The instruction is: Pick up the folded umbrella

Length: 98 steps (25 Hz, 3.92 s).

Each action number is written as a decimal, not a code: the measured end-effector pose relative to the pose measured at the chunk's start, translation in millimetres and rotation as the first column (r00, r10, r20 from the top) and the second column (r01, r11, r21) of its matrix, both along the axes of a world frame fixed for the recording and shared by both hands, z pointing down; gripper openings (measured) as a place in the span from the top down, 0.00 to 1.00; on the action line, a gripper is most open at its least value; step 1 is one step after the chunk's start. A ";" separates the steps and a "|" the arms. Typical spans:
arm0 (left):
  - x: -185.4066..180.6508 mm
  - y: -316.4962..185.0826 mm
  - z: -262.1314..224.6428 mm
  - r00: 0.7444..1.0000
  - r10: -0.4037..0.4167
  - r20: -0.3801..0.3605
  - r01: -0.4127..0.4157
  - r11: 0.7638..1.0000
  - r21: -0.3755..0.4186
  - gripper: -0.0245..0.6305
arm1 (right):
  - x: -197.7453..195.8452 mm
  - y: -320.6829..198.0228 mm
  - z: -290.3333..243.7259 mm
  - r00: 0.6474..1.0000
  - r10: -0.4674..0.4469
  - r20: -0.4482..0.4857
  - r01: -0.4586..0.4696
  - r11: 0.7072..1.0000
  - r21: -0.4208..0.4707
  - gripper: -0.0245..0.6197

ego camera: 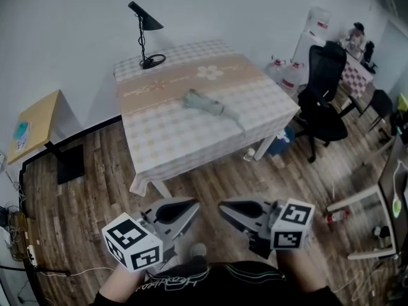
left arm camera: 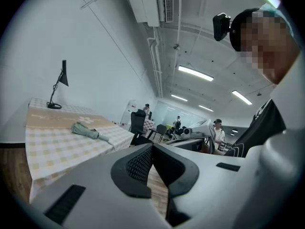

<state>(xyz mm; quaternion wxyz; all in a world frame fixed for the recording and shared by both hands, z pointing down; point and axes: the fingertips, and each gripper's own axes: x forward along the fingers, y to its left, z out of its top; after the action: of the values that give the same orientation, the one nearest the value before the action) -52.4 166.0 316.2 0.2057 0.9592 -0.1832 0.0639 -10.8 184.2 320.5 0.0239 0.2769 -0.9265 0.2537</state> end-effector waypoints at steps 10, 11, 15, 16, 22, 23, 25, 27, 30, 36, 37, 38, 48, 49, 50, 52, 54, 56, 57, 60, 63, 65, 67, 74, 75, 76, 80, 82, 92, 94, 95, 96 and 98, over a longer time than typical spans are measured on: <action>-23.1 -77.9 -15.4 1.000 -0.004 -0.026 0.004 1.000 0.023 0.97 | -11.8 -75.3 -12.2 0.997 0.040 -0.067 -0.037 0.998 0.043 0.95; -23.2 -80.5 -16.4 1.000 -0.002 -0.028 0.003 1.000 0.026 0.97 | -11.2 -77.6 -13.1 0.996 0.044 -0.072 -0.040 0.998 0.047 0.95; -17.8 -87.1 -13.0 1.000 0.006 -0.021 -0.005 1.000 0.028 0.97 | -3.7 -84.5 -13.0 0.996 0.060 -0.073 -0.055 0.997 0.058 0.95; -15.4 -89.5 -11.8 1.000 0.007 -0.019 -0.006 1.000 0.026 0.97 | -1.6 -87.4 -12.3 0.995 0.062 -0.076 -0.057 0.997 0.059 0.95; 7.2 -112.1 -0.7 1.000 0.010 0.004 -0.010 1.000 0.001 0.97 | 17.4 -110.8 -5.4 0.994 0.056 -0.097 -0.050 0.997 0.056 0.95; 12.1 -118.9 0.3 1.000 0.007 0.007 -0.007 1.000 -0.001 0.97 | 22.8 -118.3 -4.9 0.994 0.056 -0.094 -0.051 0.997 0.055 0.95; 23.1 -134.8 2.5 1.000 0.000 0.015 0.001 1.000 -0.007 0.97 | 34.8 -134.9 -2.8 0.995 0.054 -0.086 -0.050 0.998 0.048 0.95; 36.2 -153.2 5.8 1.000 -0.009 0.020 0.010 1.000 -0.019 0.97 | 48.9 -153.7 1.2 0.995 0.050 -0.082 -0.047 0.998 0.036 0.95; 56.8 -184.1 12.1 0.999 -0.020 0.031 0.021 0.999 -0.037 0.97 | 70.2 -186.1 6.5 0.996 0.041 -0.077 -0.039 0.999 0.018 0.95; 83.4 -245.8 23.6 0.998 -0.055 0.039 0.058 0.995 -0.078 0.97 | 94.6 -243.4 17.5 0.997 0.004 -0.082 -0.006 1.000 -0.023 0.95; 95.4 -256.7 26.8 0.997 -0.059 0.043 0.062 0.994 -0.085 0.97 | 105.4 -253.4 20.2 0.997 -0.007 -0.078 0.004 0.999 -0.033 0.95; 107.5 -267.0 30.0 0.997 -0.062 0.049 0.066 0.994 -0.091 0.97 | 116.4 -263.1 22.5 0.997 -0.018 -0.071 0.015 0.999 -0.042 0.95; 139.3 -325.5 53.8 0.987 -0.138 0.081 0.149 0.979 -0.136 0.97 | 159.5 -327.5 46.6 0.992 -0.089 -0.089 0.080 0.991 -0.104 0.95; 138.0 -327.6 56.4 0.986 -0.145 0.084 0.156 0.977 -0.143 0.97 | 159.5 -331.7 49.5 0.991 -0.096 -0.098 0.085 0.990 -0.109 0.95; 135.7 -330.0 59.3 0.985 -0.151 0.087 0.163 0.975 -0.151 0.96 | 158.2 -336.2 52.7 0.989 -0.103 -0.108 0.091 0.989 -0.116 0.94; 128.1 -338.9 64.4 0.983 -0.158 0.090 0.171 0.971 -0.165 0.96 | 153.0 -348.6 59.7 0.986 -0.114 -0.125 0.098 0.987 -0.129 0.94; 118.3 -353.1 69.7 0.982 -0.166 0.089 0.180 0.967 -0.178 0.97 | 146.6 -365.1 66.9 0.984 -0.117 -0.136 0.098 0.985 -0.143 0.94; 108.2 -369.0 75.8 0.981 -0.173 0.088 0.187 0.963 -0.192 0.96 | 140.1 -382.1 73.8 0.983 -0.119 -0.142 0.096 0.982 -0.161 0.94; 103.5 -377.4 78.7 0.981 -0.175 0.088 0.189 0.962 -0.198 0.96 | 137.1 -390.4 77.1 0.982 -0.119 -0.145 0.094 0.981 -0.171 0.93; 92.1 -403.1 84.6 0.982 -0.172 0.081 0.185 0.960 -0.208 0.97 | 129.7 -415.2 86.9 0.977 -0.126 -0.174 0.089 0.975 -0.206 0.81; 79.7 -427.6 90.0 0.982 -0.175 0.076 0.188 0.957 -0.222 0.97 | 123.0 -444.1 100.2 0.966 -0.121 -0.229 0.068 0.972 -0.226 0.73; 70.3 -442.4 94.6 0.981 -0.181 0.073 0.193 0.954 -0.231 0.96 | 117.8 -464.0 112.8 0.955 -0.122 -0.272 0.055 0.969 -0.241 0.66; 60.7 -456.3 100.0 0.980 -0.187 0.069 0.199 0.950 -0.241 0.96 | 112.1 -481.8 127.5 0.937 -0.138 -0.320 0.052 0.963 -0.264 0.59; 34.1 -493.5 117.4 0.976 -0.207 0.065 0.217 0.937 -0.274 0.97 | 100.8 -522.8 180.8 0.851 -0.202 -0.485 0.032 0.941 -0.336 0.52; 30.9 -497.1 119.8 0.976 -0.210 0.065 0.220 0.935 -0.278 0.97 | 101.3 -526.1 189.2 0.832 -0.213 -0.512 0.029 0.939 -0.343 0.51; 27.8 -500.3 122.4 0.975 -0.213 0.065 0.223 0.933 -0.284 0.97 | 102.1 -529.0 197.6 0.812 -0.224 -0.539 0.027 0.937 -0.349 0.50; 15.8 -511.5 132.6 0.972 -0.227 0.064 0.236 0.922 -0.307 0.96 | 104.9 -541.5 227.1 0.700 -0.270 -0.661 0.033 0.937 -0.347 0.49; 10.4 -515.4 136.9 0.970 -0.234 0.064 0.242 0.917 -0.317 0.97 | 102.7 -544.6 238.3 0.650 -0.299 -0.699 0.046 0.933 -0.356 0.49; -2.9 -527.3 153.7 0.971 -0.233 0.059 0.238 0.902 -0.359 0.97 | 109.1 -551.6 290.0 0.455 -0.412 -0.790 0.035 0.894 -0.446 0.49; -4.2 -528.9 155.9 0.971 -0.232 0.058 0.237 0.901 -0.364 0.97 | 109.4 -550.6 297.1 0.444 -0.431 -0.785 0.026 0.882 -0.470 0.49; -5.5 -529.9 157.1 0.970 -0.234 0.057 0.239 0.899 -0.366 0.97 | 109.5 -550.1 300.0 0.436 -0.440 -0.785 0.021 0.877 -0.479 0.49; -7.0 -530.9 158.4 0.970 -0.238 0.057 0.241 0.897 -0.369 0.97 | 109.8 -550.2 302.5 0.425 -0.445 -0.788 0.016 0.874 -0.486 0.49; -10.2 -532.8 161.0 0.968 -0.245 0.057 0.248 0.893 -0.375 0.97 | 110.7 -550.7 308.0 0.402 -0.454 -0.795 0.010 0.870 -0.492 0.49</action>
<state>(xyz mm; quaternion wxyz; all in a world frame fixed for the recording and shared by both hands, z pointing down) -62.6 -366.8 477.2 0.3929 0.8700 -0.2881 0.0756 99.9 -366.5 628.5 0.6031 0.2207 -0.7243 0.2509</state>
